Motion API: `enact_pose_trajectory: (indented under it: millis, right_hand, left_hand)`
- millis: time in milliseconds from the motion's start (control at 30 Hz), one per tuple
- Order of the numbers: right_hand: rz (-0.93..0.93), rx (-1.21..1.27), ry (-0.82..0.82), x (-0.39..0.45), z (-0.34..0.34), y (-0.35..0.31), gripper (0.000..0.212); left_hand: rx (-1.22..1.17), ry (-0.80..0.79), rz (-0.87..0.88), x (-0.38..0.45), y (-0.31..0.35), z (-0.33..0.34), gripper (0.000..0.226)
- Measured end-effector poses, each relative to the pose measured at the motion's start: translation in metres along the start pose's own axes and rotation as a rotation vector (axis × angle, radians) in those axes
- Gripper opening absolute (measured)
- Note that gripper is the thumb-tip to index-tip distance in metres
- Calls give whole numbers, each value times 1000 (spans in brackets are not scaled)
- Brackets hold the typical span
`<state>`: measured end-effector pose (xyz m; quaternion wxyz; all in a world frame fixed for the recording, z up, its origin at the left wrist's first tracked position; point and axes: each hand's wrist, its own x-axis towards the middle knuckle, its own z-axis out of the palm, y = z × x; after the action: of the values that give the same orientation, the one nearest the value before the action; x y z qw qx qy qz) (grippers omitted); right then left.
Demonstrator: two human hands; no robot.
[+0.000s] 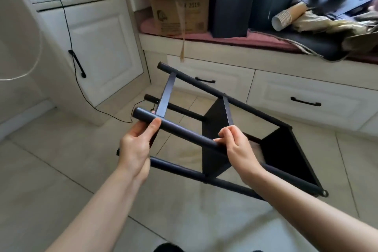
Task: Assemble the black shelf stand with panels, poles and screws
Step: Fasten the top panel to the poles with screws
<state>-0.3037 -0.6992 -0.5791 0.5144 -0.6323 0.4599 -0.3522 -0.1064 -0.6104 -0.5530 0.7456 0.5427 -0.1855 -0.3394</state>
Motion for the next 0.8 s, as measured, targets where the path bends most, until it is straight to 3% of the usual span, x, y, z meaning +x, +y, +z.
enact_pose_trajectory:
  millis: [133, 633, 800]
  right_hand:
    - [-1, -44, -11, -8, 6, 29, 22]
    - [212, -185, -86, -22, -16, 105, 26]
    - [232, -200, -97, -33, -15, 119, 26]
  left_hand:
    - [-79, 30, -102, -12, -40, -27, 31]
    - [-206, 69, -367, -57, -167, -71, 43]
    - [-184, 81, -382, -70, -178, -87, 99]
